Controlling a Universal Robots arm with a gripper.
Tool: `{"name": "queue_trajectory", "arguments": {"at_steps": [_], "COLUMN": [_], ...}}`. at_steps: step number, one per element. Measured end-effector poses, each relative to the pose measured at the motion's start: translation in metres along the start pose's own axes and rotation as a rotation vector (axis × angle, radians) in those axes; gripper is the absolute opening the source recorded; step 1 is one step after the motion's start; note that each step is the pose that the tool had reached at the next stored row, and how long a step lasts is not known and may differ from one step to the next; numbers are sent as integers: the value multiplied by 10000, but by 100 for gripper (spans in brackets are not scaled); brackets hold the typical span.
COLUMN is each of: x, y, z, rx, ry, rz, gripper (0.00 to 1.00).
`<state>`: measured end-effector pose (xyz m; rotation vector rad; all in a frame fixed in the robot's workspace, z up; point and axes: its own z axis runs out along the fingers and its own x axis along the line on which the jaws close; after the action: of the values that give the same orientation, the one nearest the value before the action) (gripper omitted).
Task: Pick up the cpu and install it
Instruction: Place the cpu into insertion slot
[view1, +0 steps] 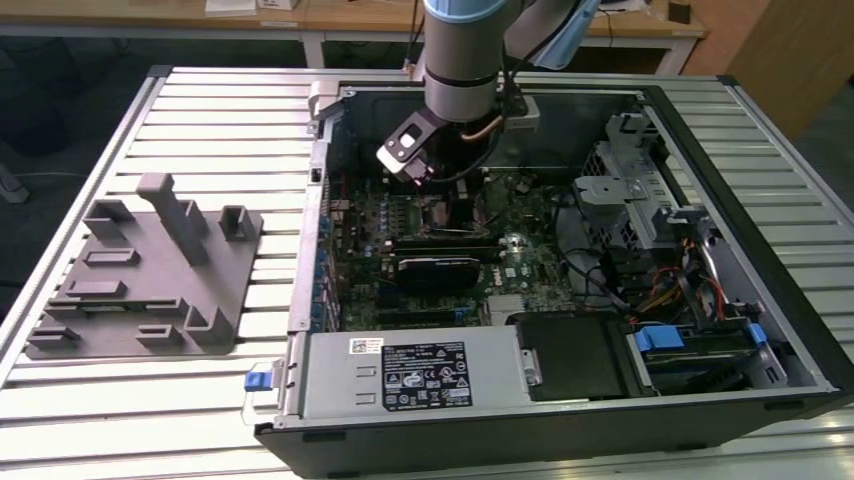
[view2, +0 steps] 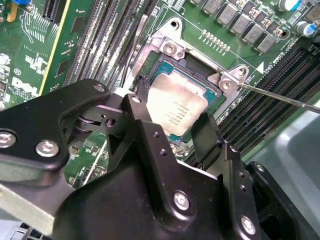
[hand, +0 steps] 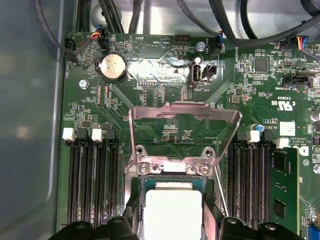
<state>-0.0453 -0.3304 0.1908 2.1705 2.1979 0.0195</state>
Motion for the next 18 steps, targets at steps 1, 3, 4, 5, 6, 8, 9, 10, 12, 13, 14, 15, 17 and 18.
{"name": "queue_trajectory", "arguments": {"at_steps": [1, 3, 4, 5, 6, 8, 9, 10, 12, 13, 14, 15, 17, 18], "x": [0, -1, -1, -2, -2, -3, -3, -2, -2, -2, -3, -3, -3, -3], "y": [1, 2, 2, 3, 3, 4, 5, 5, 5, 5, 4, 5, 5, 5], "z": [-9, -34, -48, -61, -72, -89, -95, -95, -95, -95, -96, -96, -96, -97], "rx": [-1, -1, -1, -1, -1, -1, -1, -2, -2, -2, -1, -1, -2, -2], "ry": [1, 2, 1, 1, 1, 1, 2, 3, 4, 4, 2, 2, 3, 2], "rz": [0, 0, 0, 0, 0, 0, 0, 0, 0, 0, 0, 0, 0, 0], "gripper": [61, 61, 61, 61, 61, 61, 61, 61, 61, 61, 61, 61, 60, 54]}}
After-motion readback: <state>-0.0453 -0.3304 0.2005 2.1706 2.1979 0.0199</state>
